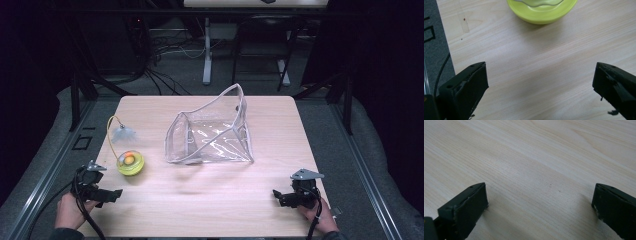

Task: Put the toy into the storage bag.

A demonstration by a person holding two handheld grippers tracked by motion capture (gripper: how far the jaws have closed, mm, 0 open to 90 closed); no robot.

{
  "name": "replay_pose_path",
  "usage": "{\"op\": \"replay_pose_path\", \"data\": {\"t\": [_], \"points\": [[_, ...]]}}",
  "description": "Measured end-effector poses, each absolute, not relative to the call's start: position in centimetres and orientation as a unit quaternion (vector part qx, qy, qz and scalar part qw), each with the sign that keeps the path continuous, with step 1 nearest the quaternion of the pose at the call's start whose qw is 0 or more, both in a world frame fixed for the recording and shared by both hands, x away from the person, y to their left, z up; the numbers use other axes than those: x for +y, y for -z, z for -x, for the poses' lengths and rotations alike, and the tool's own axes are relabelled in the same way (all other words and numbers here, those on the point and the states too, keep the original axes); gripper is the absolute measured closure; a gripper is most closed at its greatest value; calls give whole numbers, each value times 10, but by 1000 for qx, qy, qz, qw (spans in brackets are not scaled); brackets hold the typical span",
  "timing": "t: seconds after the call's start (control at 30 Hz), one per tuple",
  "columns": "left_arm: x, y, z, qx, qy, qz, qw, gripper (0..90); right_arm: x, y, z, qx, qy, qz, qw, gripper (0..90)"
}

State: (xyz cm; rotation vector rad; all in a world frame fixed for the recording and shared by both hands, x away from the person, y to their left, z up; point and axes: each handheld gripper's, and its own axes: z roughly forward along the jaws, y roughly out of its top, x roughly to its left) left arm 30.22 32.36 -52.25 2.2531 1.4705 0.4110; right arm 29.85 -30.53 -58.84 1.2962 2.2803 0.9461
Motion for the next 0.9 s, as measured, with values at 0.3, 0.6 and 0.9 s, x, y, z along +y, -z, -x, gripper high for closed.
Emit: {"op": "replay_pose_path", "data": {"t": [0.3,0.6,0.9], "points": [[325,504,-308,524,-155,-809,217,0,-305,588,-298,804,-334,-460,175,0],[328,485,-316,516,-165,-811,221,0,-305,588,-298,804,-334,-461,175,0],[328,468,-329,514,-158,-815,216,0,-305,588,-298,803,-334,-461,175,0]]}}
